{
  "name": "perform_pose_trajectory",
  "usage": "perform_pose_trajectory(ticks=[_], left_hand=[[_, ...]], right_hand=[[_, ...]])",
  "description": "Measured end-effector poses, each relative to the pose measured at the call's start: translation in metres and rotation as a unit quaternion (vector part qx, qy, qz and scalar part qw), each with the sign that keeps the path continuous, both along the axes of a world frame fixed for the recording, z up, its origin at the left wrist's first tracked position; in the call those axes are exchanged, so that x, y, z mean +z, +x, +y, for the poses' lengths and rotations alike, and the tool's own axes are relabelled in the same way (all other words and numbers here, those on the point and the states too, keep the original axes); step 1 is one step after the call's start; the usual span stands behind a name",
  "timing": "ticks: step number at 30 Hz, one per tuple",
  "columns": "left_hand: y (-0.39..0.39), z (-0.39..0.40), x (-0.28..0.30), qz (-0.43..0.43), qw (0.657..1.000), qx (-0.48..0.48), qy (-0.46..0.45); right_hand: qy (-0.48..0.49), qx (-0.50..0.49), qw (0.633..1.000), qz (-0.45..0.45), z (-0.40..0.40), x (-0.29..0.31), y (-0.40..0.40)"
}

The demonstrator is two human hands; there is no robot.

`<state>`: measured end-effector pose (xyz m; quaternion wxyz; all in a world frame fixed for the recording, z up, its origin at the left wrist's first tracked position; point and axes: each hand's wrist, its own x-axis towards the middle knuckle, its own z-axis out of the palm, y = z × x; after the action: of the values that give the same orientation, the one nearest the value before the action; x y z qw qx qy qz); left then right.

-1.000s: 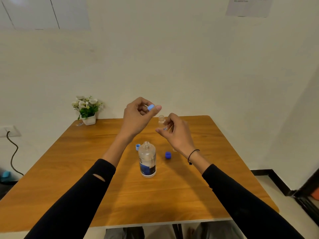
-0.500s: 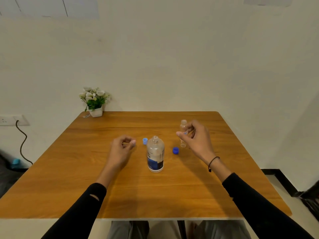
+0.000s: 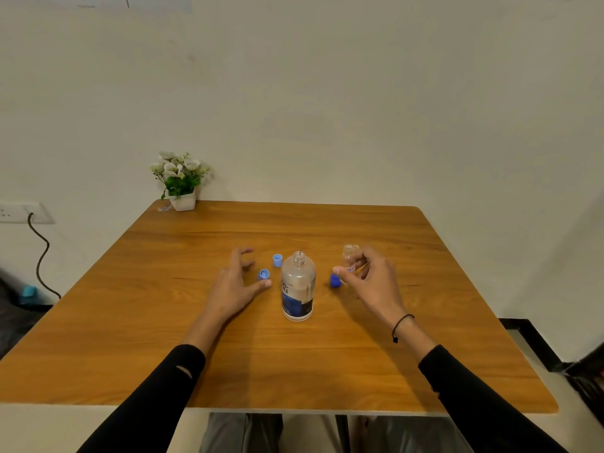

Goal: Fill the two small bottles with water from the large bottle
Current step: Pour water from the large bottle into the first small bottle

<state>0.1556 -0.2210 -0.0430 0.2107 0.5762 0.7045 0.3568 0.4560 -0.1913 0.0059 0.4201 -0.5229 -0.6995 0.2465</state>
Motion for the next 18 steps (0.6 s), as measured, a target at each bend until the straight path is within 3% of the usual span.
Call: perform_pose_trajectory(ticks=[4, 7, 9, 18], left_hand=[[-0.004, -0.012, 0.014, -0.108, 0.985, 0.076, 0.112], [0.003, -0.032, 0.033, -0.112, 0.952, 0.111, 0.262], [0.013, -0.048, 0.045, -0.122, 0.934, 0.085, 0.325], [0.057, -0.066, 0.106, -0.121, 0.923, -0.064, 0.359]], right_hand=[[0.014, -0.002, 1.0, 0.019, -0.006, 0.006, -0.001], [0.033, 0.003, 0.998, 0.056, -0.016, 0.013, -0.003], [0.057, 0.009, 0.995, 0.085, -0.023, 0.018, -0.007], [0.166, 0.031, 0.978, 0.122, -0.046, 0.058, -0.054]])
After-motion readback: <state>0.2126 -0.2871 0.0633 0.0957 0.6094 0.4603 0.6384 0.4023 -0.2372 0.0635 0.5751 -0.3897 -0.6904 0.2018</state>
